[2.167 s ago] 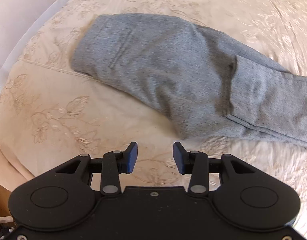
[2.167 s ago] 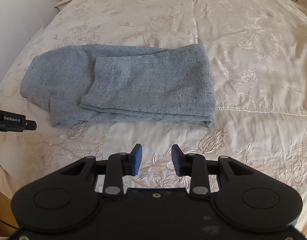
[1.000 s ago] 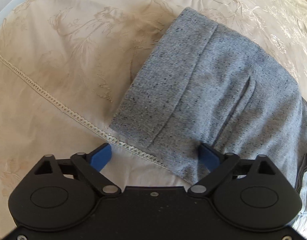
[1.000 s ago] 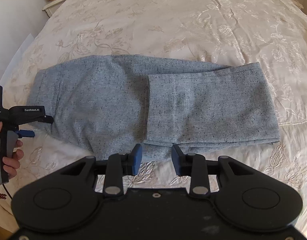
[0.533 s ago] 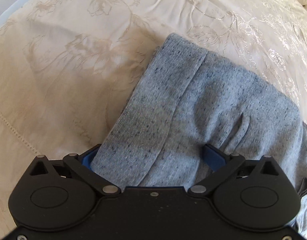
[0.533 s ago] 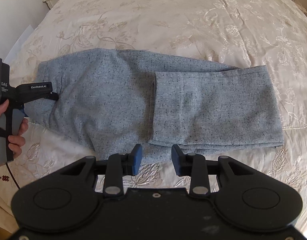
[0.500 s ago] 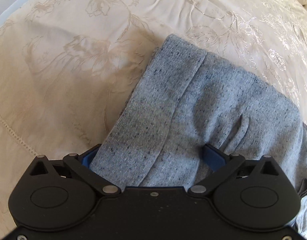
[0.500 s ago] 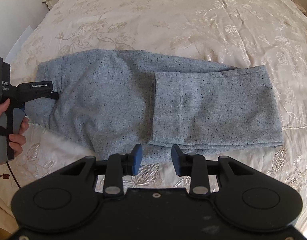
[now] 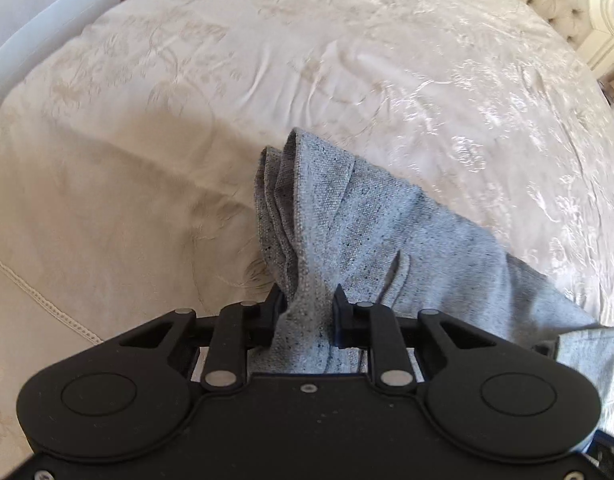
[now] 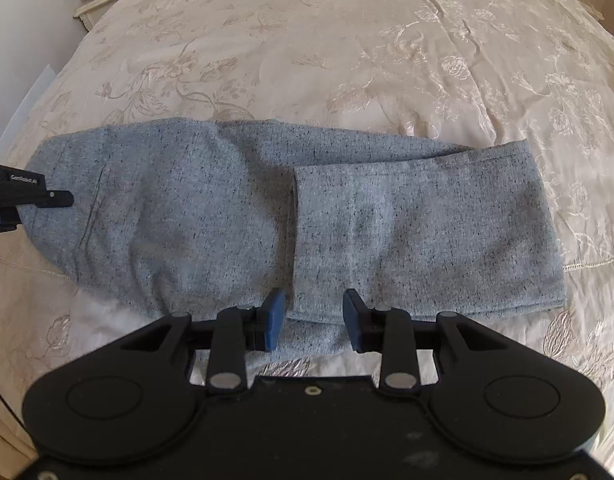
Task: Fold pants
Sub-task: 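Grasp the folded leg ends of the sweatpants with the left gripper, then lift the leg ends with the left gripper and fold them toward the waistband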
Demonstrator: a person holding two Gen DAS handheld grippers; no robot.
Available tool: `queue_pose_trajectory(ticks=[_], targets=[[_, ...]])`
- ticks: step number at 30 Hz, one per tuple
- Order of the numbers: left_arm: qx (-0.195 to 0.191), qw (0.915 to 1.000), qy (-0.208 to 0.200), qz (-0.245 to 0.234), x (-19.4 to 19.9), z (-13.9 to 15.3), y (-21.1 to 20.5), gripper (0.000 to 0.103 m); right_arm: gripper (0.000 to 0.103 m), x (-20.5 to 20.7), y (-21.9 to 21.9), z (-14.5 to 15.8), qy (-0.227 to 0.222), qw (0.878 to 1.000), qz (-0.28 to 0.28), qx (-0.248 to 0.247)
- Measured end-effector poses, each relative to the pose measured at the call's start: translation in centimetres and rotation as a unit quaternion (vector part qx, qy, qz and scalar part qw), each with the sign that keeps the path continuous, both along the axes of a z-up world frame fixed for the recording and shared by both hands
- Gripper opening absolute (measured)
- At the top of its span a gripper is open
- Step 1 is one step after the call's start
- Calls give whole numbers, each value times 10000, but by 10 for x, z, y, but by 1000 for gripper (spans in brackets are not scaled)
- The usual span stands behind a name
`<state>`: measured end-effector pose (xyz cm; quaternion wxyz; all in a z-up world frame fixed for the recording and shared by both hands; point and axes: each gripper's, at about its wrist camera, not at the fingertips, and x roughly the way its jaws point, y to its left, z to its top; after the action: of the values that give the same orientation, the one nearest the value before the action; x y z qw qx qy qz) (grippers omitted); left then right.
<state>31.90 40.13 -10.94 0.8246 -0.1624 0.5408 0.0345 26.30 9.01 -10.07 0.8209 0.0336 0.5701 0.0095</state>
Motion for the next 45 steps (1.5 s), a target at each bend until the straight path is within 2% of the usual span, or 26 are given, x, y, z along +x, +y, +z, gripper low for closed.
queue_pose_trajectory(ticks=[4, 9, 14, 18, 22, 27, 32, 38, 41, 45], targets=[[107, 9998, -72, -169, 3, 12, -12, 29, 34, 25, -6, -7, -148, 9998, -119, -45], [232, 9992, -102, -307, 4, 19, -18, 28, 34, 67, -14, -32, -122, 9988, -467, 47], [160, 9995, -93, -272, 2, 21, -13, 28, 34, 109, -17, -75, 249, 9974, -674, -33], [145, 9994, -120, -273, 0, 27, -15, 28, 35, 127, -21, -102, 526, 9963, -684, 24], [235, 9991, -130, -323, -1, 36, -24, 28, 35, 129, -31, -99, 535, 9956, -717, 272], [282, 9986, -263, -348, -9, 63, -46, 28, 35, 105, -46, -67, 215, 9962, -687, 481], [381, 9973, -483, -391, -18, 94, -89, 27, 35, 74, -76, -48, 55, 9932, -700, 925], [637, 9925, -738, -741, -20, 118, -181, 27, 35, 56, -112, -47, 138, 9917, -479, 1188], [706, 9893, -738, -1038, -15, 111, -238, 27, 35, 49, -142, -46, 195, 9895, -363, 1387], [701, 9872, -524, -1329, -5, 79, -315, 27, 35, 49, -179, -50, 284, 9887, -221, 1454]])
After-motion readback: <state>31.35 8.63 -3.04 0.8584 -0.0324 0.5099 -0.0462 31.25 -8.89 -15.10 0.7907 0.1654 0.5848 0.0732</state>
